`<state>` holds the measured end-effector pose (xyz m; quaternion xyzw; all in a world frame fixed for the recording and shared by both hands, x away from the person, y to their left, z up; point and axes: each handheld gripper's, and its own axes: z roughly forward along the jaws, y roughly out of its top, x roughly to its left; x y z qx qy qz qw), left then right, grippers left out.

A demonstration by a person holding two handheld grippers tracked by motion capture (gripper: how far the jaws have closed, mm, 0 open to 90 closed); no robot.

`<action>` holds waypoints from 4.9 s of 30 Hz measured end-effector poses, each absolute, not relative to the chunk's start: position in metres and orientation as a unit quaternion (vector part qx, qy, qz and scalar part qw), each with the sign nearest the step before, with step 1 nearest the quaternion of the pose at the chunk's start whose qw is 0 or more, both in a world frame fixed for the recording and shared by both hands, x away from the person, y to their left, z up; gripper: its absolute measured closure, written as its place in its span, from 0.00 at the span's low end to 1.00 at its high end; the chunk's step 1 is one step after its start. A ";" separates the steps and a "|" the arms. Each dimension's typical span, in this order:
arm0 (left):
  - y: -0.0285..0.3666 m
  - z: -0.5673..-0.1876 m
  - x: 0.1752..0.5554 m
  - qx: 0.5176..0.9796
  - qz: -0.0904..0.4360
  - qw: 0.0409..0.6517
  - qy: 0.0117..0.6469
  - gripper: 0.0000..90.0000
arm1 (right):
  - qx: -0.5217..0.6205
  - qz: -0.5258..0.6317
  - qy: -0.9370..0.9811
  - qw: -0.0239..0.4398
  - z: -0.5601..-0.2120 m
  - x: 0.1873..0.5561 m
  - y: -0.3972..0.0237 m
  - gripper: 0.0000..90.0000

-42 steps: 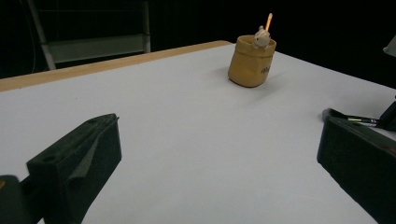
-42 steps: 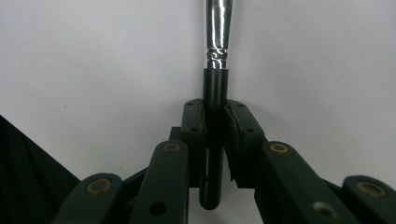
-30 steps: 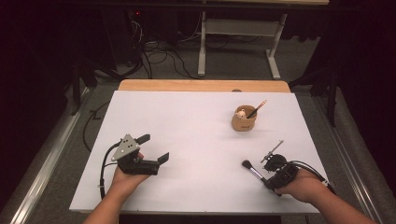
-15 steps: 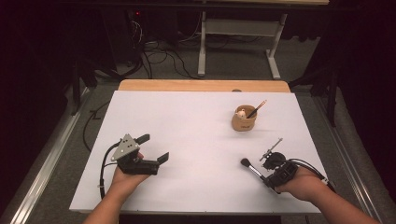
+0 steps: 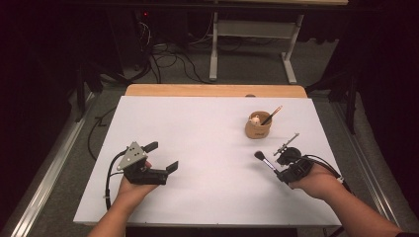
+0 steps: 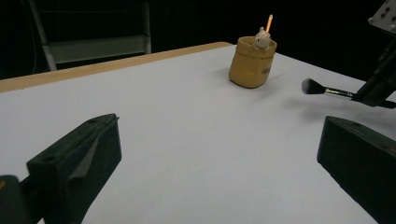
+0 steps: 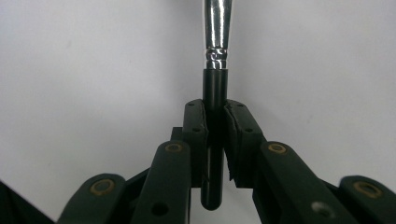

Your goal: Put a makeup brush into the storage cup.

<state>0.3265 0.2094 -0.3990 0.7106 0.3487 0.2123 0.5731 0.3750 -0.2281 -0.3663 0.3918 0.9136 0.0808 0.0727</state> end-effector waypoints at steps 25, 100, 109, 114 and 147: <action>0.209 -0.400 0.327 0.712 0.211 0.570 0.351 0.01 | 0.422 0.241 0.863 0.140 -0.385 0.378 -0.234 0.91; 0.192 -0.395 0.346 0.726 0.199 0.543 0.372 0.00 | 0.383 0.488 0.744 0.248 -0.414 0.358 -0.233 0.91; 0.168 -0.374 0.364 0.716 0.197 0.569 0.353 0.00 | 0.373 0.490 0.745 0.256 -0.413 0.358 -0.232 0.91; 0.153 -0.371 0.375 0.712 0.198 0.577 0.348 0.00 | 0.370 0.493 0.744 0.257 -0.413 0.358 -0.232 0.91; 0.142 -0.392 0.363 0.721 0.176 0.580 0.337 0.00 | 0.328 0.509 0.747 0.273 -0.391 0.375 -0.180 0.91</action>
